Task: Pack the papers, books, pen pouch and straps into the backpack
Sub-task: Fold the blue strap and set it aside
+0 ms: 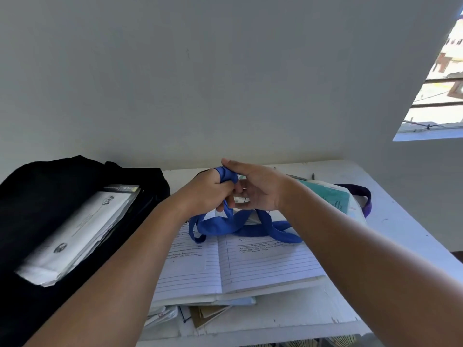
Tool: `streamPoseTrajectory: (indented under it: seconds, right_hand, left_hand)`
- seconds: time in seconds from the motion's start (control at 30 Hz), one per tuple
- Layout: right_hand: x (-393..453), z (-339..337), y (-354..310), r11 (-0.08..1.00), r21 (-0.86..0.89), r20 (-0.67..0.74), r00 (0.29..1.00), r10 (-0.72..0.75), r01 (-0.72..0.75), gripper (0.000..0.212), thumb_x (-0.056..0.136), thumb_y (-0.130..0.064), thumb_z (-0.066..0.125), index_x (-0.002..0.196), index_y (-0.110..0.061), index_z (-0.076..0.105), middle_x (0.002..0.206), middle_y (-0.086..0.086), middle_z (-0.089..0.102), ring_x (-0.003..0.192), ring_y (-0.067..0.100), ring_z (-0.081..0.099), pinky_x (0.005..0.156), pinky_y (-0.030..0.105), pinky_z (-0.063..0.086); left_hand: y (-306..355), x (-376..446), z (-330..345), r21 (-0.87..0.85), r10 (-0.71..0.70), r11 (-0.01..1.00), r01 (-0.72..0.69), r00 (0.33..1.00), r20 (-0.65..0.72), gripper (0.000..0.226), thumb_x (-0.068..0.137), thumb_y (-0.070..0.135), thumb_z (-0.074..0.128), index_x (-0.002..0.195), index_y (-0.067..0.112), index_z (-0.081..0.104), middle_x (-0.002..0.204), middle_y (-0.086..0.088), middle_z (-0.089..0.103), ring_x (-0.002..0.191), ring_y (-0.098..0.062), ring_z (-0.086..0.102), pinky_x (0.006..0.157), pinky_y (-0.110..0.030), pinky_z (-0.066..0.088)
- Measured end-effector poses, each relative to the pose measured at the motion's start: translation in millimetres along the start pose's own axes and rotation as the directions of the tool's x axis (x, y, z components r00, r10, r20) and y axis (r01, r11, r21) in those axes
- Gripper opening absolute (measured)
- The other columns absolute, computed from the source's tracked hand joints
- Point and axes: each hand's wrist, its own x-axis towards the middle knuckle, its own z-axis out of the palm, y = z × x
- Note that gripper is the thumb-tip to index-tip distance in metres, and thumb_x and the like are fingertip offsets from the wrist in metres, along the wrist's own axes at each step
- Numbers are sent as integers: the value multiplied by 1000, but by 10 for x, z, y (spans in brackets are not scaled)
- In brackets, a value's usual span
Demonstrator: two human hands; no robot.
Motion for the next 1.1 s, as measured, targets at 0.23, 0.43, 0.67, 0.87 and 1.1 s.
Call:
streamPoseTrajectory:
  seconds: [0.23,0.43,0.67,0.87,1.1]
  right_hand:
    - [19,-17,-65,934,246,-122,964,-236,260,18,100,-23,69,112,-13,61,99,11,68,84,25,63,72,38,53]
    - [-142,-228,-195,784,412,-234,886,-400,463,22,102,-6,62,122,-17,63,114,5,70,105,23,64,95,44,49]
    - [-270,-521,-167,675,546,-188,858,-478,496,24,102,-7,57,116,-25,61,106,-3,69,104,17,63,104,47,37]
    - [-308,-530,3,753,459,-98,870,-484,471,23,100,-2,57,105,-23,66,109,-3,74,115,13,66,115,55,24]
    - [-267,-773,510,939,91,-20,943,-331,332,31,93,2,71,112,-23,74,116,-2,71,116,17,60,114,47,38]
  left_hand:
    - [45,19,137,-292,-28,955,46,998,64,15,98,4,54,109,4,65,88,-16,77,72,-31,72,73,-35,62]
    - [-198,32,366,-599,-151,755,266,960,236,14,99,1,51,103,0,64,67,-11,55,61,-23,51,63,-29,48]
    - [-297,255,181,-603,-303,768,215,952,-47,17,88,-3,50,82,8,61,69,-6,47,52,-14,40,59,-28,39]
    - [0,462,-163,-837,-349,524,-156,858,-378,24,103,7,36,88,17,52,58,1,43,45,-15,36,51,-26,42]
    - [399,521,-346,-629,-185,716,-301,788,-588,18,83,8,38,92,11,53,69,-1,47,56,-16,40,47,-26,31]
